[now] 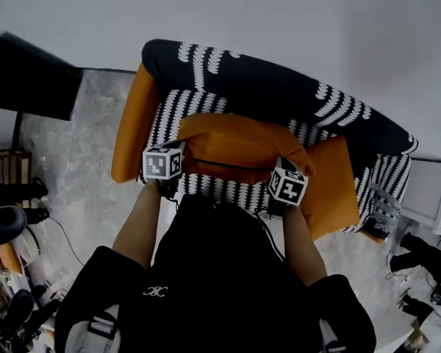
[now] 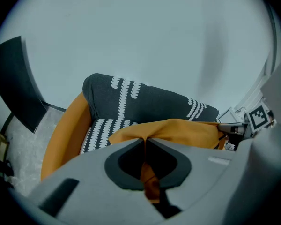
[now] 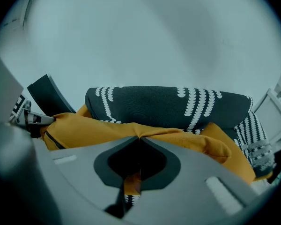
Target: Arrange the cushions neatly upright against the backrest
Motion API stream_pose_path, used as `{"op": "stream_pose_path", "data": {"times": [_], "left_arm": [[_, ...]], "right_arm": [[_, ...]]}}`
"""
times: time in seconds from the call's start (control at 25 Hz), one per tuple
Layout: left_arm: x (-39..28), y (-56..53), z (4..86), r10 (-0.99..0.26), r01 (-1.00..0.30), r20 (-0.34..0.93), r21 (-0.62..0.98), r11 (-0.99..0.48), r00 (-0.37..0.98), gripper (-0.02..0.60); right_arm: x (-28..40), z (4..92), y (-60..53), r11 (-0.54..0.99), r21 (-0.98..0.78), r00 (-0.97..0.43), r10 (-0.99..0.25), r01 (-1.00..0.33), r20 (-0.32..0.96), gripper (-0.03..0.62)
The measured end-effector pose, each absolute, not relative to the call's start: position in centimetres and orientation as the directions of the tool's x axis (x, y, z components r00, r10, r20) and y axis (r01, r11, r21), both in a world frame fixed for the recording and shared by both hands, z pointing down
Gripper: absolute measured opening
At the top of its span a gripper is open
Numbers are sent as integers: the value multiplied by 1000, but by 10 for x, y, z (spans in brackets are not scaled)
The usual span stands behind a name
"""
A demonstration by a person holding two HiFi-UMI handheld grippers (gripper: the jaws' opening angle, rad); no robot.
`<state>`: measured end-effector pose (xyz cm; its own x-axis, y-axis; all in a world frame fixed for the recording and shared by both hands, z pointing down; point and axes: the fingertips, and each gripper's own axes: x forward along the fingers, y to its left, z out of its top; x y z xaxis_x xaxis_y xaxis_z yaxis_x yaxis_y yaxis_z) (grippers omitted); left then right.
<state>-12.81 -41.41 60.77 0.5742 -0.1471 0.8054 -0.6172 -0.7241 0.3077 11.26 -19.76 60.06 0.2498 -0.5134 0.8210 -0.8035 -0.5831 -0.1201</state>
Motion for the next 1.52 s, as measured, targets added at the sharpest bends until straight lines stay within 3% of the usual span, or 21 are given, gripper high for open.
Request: {"op": "stream_pose_path", "data": {"times": [0.52, 0.92, 1.4, 1.52], "left_arm": [[-97, -472, 641, -17, -541, 852, 317, -779, 523, 15], [-61, -498, 665, 35, -516, 866, 329, -791, 499, 15], [-14, -538, 657, 18, -539, 852, 347, -767, 523, 30], [-10, -562, 662, -53, -571, 854, 300, -764, 518, 54]], "right_arm": [[114, 632, -224, -665, -115, 235, -412, -738, 880, 18], [153, 651, -251, -690, -71, 252, -357, -721, 899, 18], [210, 634, -292, -707, -62, 276, -354, -705, 894, 33], [221, 642, -310, -715, -98, 255, -369, -692, 894, 37]]}}
